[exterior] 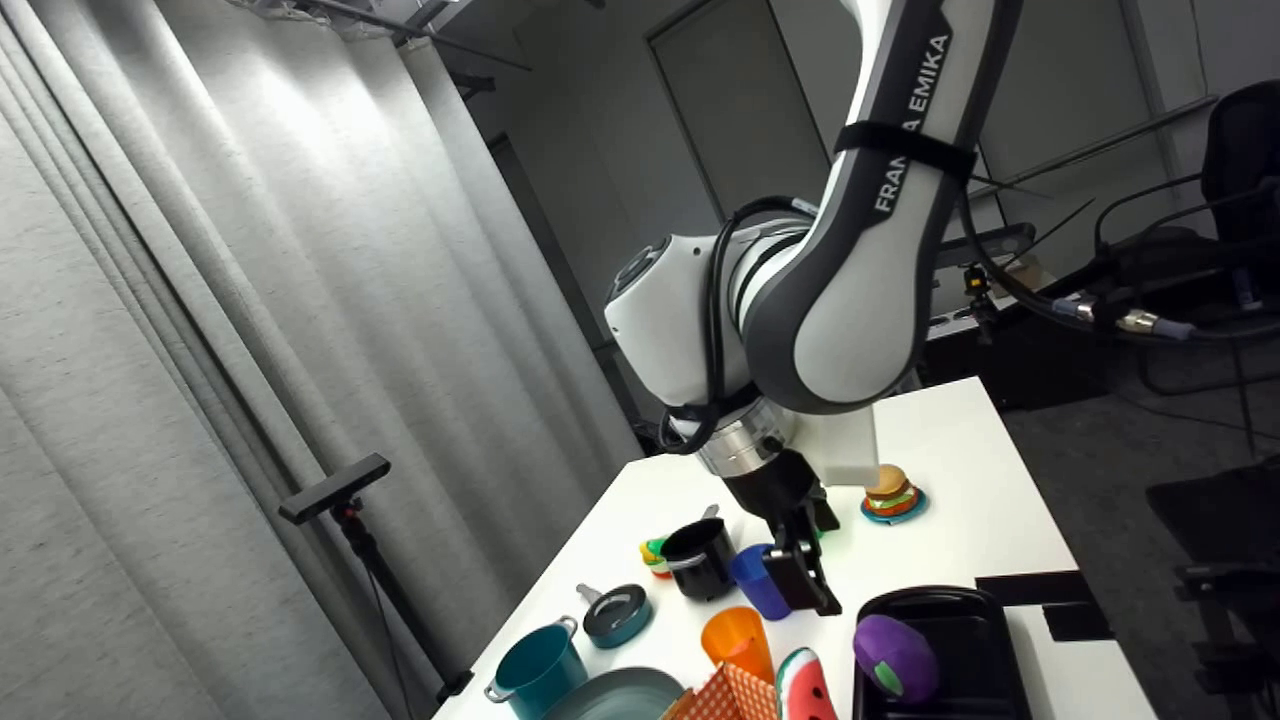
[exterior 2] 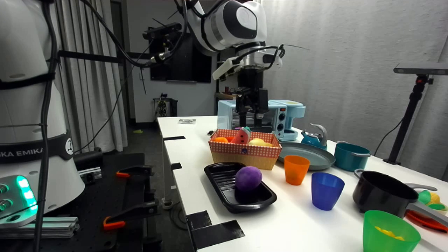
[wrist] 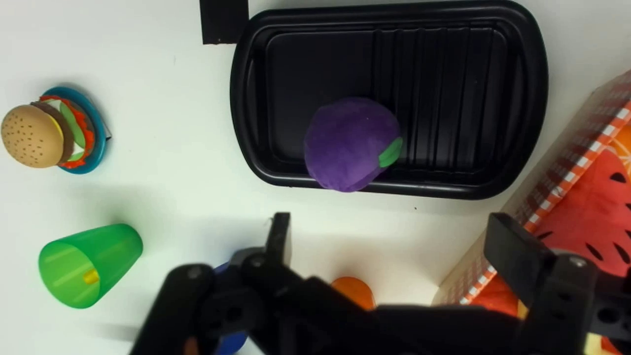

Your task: Remove the watermelon plushie from the box and put them on the tray,then put two of them back

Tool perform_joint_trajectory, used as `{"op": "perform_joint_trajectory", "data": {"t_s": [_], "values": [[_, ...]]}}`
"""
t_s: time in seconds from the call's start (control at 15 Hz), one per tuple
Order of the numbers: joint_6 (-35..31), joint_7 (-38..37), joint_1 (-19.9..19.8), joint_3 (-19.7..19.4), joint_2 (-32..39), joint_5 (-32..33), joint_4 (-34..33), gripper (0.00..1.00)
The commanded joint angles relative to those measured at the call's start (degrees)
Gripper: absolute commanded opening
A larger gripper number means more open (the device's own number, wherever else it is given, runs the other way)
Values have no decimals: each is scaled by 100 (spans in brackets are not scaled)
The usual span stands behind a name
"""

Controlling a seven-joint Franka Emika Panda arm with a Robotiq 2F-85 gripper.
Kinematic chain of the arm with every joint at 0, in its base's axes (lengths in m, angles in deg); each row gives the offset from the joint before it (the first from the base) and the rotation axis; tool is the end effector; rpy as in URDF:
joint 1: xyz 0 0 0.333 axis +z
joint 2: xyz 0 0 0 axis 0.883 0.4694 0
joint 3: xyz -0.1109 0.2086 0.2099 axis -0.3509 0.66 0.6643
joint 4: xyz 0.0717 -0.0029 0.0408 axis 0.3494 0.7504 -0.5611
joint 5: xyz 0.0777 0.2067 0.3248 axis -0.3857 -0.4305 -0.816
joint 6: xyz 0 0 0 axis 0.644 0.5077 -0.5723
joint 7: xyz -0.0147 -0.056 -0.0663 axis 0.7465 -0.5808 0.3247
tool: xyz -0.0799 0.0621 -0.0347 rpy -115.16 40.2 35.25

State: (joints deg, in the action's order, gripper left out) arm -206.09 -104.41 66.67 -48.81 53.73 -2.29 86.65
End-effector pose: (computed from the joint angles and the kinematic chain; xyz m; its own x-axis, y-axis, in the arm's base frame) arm 0.5073 0.0343 0.2951 0.9993 -0.0280 -0.0228 -0.0215 -0.9685 0.2480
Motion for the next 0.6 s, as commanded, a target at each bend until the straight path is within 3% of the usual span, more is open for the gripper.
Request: {"op": "perform_joint_trajectory", "data": {"t_s": [0.0, 0.53], "values": [[-202, -132, -104, -15, -368, -47, 385, 100], [-57, -37, -130, 37, -248, -2, 261, 100]]}}
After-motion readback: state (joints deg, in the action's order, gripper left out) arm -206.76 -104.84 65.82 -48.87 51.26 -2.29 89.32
